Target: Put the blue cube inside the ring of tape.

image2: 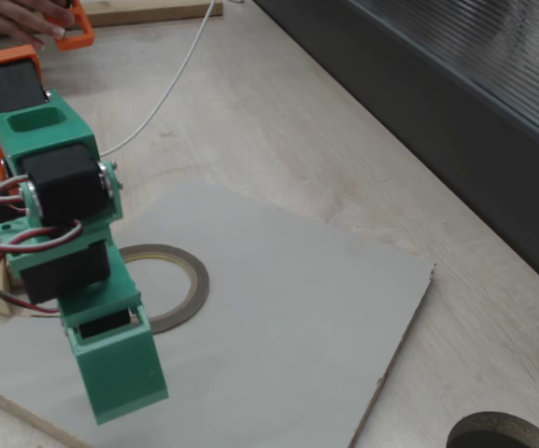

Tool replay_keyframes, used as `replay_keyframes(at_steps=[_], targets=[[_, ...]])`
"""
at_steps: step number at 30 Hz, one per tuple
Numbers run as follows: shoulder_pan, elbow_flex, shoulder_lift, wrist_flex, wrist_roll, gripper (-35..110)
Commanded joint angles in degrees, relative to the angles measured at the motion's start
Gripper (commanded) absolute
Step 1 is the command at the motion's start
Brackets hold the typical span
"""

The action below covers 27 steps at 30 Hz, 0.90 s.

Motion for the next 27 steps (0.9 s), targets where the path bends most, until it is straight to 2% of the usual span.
replay_keyframes(at_steps=[1,8,14,27], targets=[[0.53,0.00,0.97,0.70,0.62,79],[0.53,0.00,0.97,1.23,0.62,79],[0.53,0.00,0.79,7.12,0.62,79],[0.53,-0.18,-7.38,7.21,0.62,79]])
